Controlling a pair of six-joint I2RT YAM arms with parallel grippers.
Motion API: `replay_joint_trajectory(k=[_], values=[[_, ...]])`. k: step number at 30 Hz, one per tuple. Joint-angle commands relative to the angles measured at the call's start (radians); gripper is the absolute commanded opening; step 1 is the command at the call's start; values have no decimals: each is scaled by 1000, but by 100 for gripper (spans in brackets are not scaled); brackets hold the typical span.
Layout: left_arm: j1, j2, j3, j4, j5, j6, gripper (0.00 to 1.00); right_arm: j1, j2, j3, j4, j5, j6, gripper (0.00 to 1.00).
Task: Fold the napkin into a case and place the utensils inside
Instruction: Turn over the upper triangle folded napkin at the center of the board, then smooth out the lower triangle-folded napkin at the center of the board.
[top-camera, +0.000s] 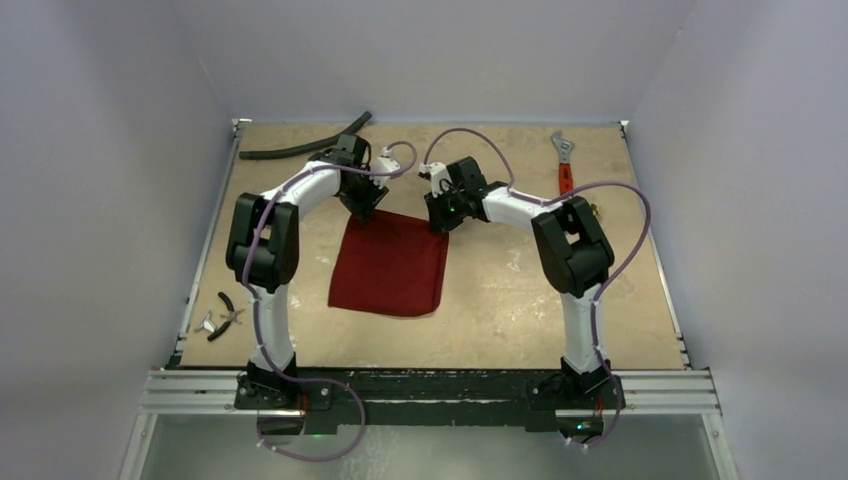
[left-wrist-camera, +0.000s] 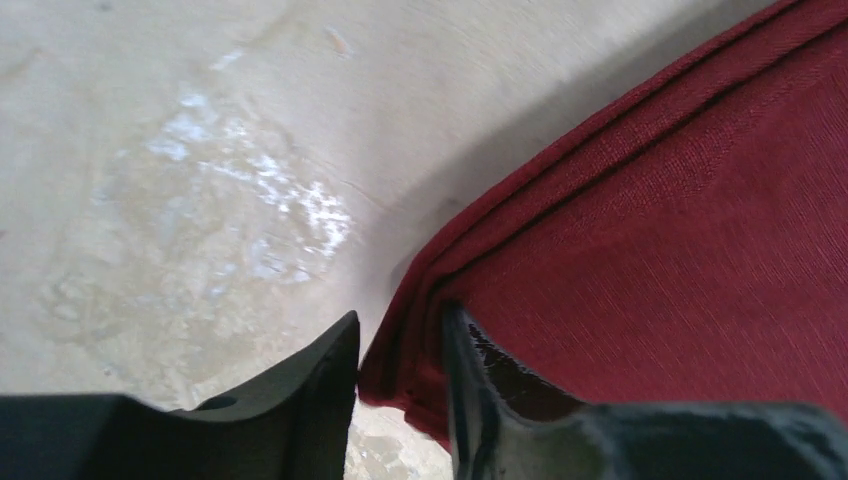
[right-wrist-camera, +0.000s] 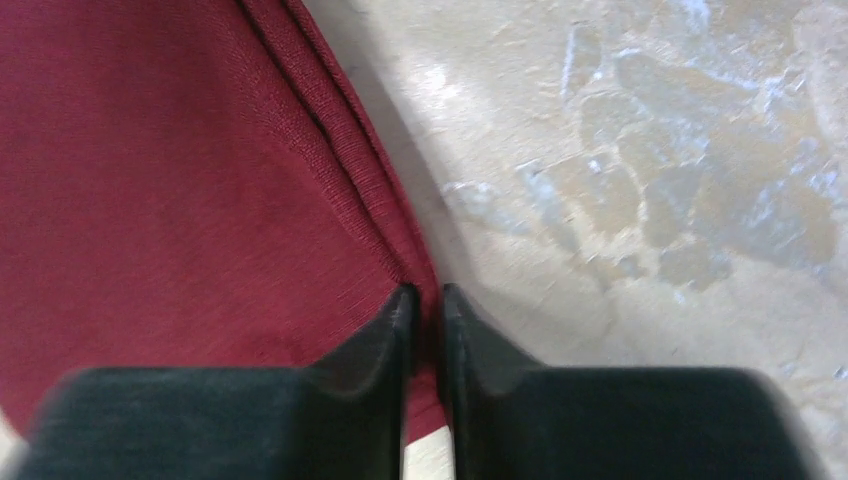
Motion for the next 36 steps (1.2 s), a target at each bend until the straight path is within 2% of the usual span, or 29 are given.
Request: replay_joint_trajectory(k=[1, 3, 5, 8, 11, 13, 18, 22, 28, 36], values=[[-3, 9, 84, 80, -103, -62, 39, -8, 60, 87, -7, 56, -30, 33], [-3, -2, 113, 101, -142, -79, 43, -13, 61, 111, -2, 112, -13, 46], [-4, -32, 127, 125, -163, -85, 54, -22, 44, 131, 11, 168, 15, 64], [-1, -71, 157, 102, -137, -77, 56, -35, -13, 125, 50, 202, 73, 69], [-1, -95, 162, 2, -70, -41, 53, -43, -81, 88, 67, 201, 122, 66], [-2, -123, 97, -18, -25, -18, 49, -43, -147, 16, 103, 163, 145, 64], [5, -181, -88, 61, -16, -4, 41, -42, -273, -210, 228, 88, 255, 55], [25, -168, -106, 117, -53, -45, 38, -40, -288, -297, 290, 75, 311, 47], [44, -144, -94, 157, -79, -71, 36, -14, -224, -281, 302, 99, 303, 45], [45, -83, -81, 165, -60, -82, 22, -1, -147, -195, 280, 163, 267, 42]])
